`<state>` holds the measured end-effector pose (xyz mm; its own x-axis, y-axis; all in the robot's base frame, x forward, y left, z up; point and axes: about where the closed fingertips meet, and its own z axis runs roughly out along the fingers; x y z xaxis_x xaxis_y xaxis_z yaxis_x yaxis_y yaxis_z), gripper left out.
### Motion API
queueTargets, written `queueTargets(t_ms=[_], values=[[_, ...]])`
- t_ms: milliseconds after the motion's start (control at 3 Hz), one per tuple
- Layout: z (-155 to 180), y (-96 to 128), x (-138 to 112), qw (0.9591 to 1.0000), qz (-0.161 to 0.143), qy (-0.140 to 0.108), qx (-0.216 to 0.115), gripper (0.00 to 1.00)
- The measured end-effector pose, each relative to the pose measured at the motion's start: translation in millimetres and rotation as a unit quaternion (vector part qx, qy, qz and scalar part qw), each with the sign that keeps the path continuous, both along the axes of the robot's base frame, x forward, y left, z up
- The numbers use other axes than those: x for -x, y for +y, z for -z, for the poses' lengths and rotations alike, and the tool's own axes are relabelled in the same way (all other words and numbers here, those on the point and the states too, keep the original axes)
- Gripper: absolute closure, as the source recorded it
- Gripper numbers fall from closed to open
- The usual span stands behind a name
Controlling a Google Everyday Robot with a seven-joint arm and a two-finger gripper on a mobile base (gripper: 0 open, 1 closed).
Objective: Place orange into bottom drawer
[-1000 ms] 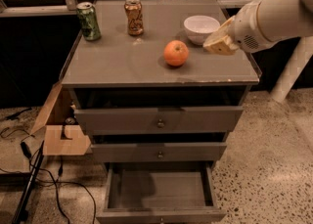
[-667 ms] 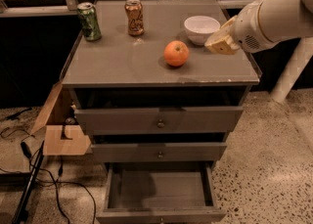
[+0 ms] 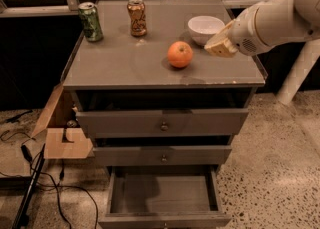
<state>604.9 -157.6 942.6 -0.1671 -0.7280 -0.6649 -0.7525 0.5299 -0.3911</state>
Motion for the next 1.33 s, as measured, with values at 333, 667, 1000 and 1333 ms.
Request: queueTargets(t_ms=[333, 667, 1000, 1333], values=[[10.4, 15.3, -20.6, 0.9999, -0.004, 0.001, -0.016, 0.5], [15.8, 24.2, -31.0, 0.9996, -0.009, 0.004, -0.026, 0.27], [20.9, 28.2, -36.7, 0.9994, -0.01, 0.008, -0.032, 0.03], [28.1, 32.0, -44.3, 0.999, -0.011, 0.011, -0.042, 0.0]])
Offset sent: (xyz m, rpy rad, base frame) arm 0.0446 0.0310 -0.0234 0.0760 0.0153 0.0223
